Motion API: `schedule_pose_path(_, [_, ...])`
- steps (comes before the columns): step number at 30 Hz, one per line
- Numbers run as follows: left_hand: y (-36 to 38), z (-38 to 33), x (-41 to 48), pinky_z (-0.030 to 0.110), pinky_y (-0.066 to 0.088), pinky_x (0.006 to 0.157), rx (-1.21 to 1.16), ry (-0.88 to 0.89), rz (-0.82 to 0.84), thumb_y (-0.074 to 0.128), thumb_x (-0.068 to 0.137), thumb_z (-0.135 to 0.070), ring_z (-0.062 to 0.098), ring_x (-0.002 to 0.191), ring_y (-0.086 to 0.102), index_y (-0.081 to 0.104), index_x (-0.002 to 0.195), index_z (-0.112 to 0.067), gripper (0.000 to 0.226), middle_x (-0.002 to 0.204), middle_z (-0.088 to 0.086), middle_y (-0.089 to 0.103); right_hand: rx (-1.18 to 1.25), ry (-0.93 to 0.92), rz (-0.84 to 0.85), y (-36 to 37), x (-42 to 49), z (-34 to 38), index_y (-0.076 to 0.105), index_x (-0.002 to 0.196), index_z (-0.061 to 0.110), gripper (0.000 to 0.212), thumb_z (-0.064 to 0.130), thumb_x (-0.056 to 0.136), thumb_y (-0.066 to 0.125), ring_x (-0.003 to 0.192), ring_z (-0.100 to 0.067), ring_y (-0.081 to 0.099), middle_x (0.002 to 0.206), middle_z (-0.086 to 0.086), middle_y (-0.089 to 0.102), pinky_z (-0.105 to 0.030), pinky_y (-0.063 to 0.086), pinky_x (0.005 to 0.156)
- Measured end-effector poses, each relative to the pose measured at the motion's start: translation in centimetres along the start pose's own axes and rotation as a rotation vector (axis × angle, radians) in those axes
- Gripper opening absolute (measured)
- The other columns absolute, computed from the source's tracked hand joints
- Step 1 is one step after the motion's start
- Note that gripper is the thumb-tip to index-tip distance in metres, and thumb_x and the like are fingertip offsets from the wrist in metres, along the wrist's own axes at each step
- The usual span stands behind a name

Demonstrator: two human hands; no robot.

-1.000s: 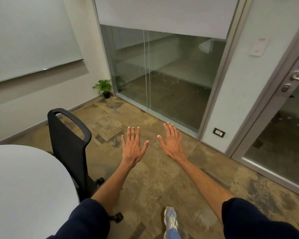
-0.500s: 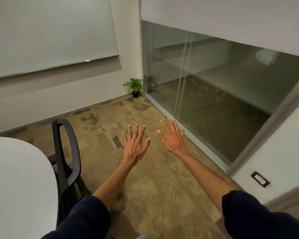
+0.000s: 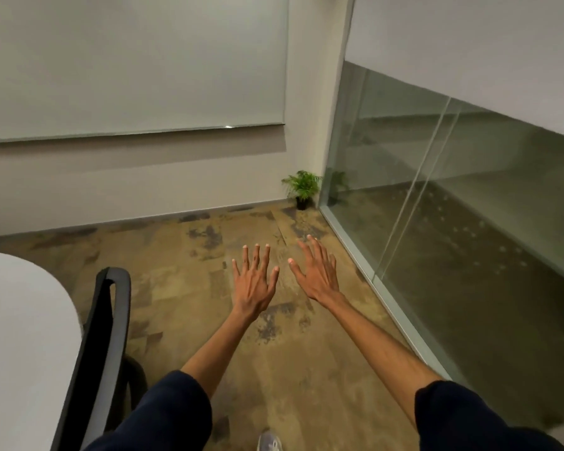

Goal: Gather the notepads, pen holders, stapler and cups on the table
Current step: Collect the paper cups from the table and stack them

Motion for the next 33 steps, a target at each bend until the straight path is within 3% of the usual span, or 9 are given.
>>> schedule_pose_path(6, [-1.3,4.6,10.0,0.055,-0.002,0.121,0.055,-0.086,-0.06,0.005,0.094,-0.062,0.019,0.149,-0.015,0.006,0.157,-0.018,0.077,0.164,0.003,0.0,0.008,-0.112,-0.022,2.1,12.7,2.5,0.03,0.146,0.038,0.057,0.06,0.094,0.033,0.147,-0.021,0.017,0.159,0.0,0.023,-0.059,0.02,0.114])
schedule_pose_path(15, [-2.4,14.8,16.3,0.052,-0.006,0.121,0.094,-0.296,-0.077,-0.003,0.088,-0.073,0.019,0.15,-0.015,0.002,0.156,-0.015,0.09,0.164,0.005,-0.005,0.096,-0.22,0.176,10.3,23.8,9.0,0.024,0.149,0.04,0.06,0.062,0.094,0.034,0.148,-0.02,0.013,0.161,0.002,0.015,-0.06,0.023,0.111])
schedule_pose_path(25, [-3.1,27.4,29.0,0.049,-0.004,0.122,0.203,-0.479,-0.111,-0.004,0.091,-0.069,0.019,0.15,-0.011,0.005,0.155,-0.011,0.087,0.164,0.008,-0.002,0.26,-0.358,0.239,17.3,42.6,15.8,0.022,0.149,0.041,0.062,0.064,0.093,0.034,0.148,-0.021,0.015,0.162,0.002,0.014,-0.062,0.026,0.111])
schedule_pose_path(33, [-4.9,33.9,37.0,0.047,-0.005,0.123,0.202,-0.614,-0.193,-0.001,0.093,-0.065,0.019,0.15,-0.01,0.006,0.156,-0.011,0.083,0.163,0.007,-0.001,0.248,-0.486,0.244,21.4,55.8,20.1,0.027,0.145,0.036,0.059,0.064,0.093,0.033,0.146,-0.023,0.019,0.158,-0.001,0.02,-0.065,0.024,0.11])
Point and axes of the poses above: each hand's wrist, its own x-axis towards the middle knuckle, its own y-axis out of the palm, z = x × y, the point moved 5 cm from there along x, towards the middle knuckle
